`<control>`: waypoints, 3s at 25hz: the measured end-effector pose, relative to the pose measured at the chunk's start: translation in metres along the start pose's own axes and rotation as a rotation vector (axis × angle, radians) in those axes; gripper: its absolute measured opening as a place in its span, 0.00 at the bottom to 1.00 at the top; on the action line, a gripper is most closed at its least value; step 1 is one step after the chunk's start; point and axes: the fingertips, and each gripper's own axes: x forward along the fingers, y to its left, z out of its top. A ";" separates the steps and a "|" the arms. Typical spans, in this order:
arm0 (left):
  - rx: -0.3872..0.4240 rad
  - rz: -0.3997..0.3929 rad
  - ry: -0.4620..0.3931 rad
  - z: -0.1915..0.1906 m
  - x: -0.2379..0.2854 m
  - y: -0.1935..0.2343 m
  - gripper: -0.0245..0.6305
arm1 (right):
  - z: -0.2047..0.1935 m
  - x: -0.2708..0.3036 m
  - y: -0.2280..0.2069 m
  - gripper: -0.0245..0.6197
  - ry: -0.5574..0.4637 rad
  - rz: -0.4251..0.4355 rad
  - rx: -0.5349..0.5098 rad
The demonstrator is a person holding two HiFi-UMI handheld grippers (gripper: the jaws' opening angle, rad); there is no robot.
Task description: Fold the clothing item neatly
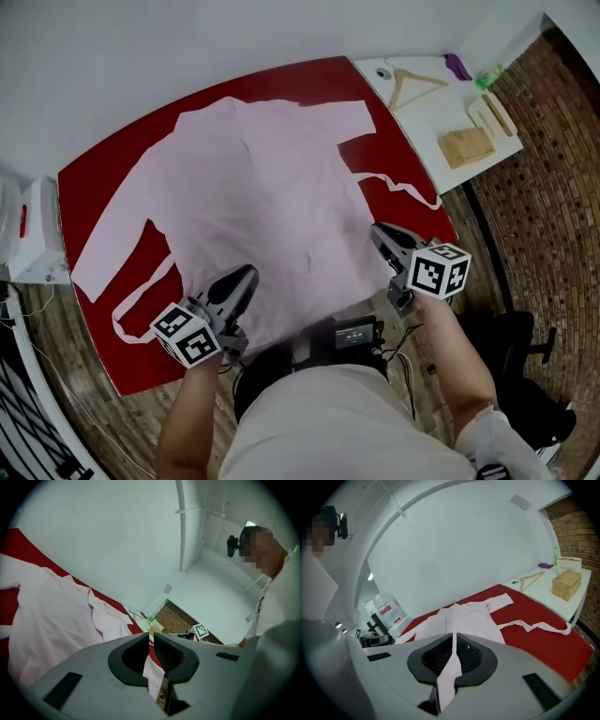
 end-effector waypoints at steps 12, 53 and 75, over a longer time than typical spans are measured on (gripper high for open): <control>0.028 0.152 0.012 0.024 0.079 0.057 0.05 | 0.051 0.069 -0.104 0.06 0.057 -0.012 -0.062; 0.135 0.451 0.308 0.039 0.250 0.245 0.20 | 0.131 0.211 -0.322 0.11 0.201 -0.321 -0.227; 0.064 0.415 0.334 0.041 0.248 0.248 0.21 | 0.221 0.151 -0.392 0.11 0.033 -0.464 -0.188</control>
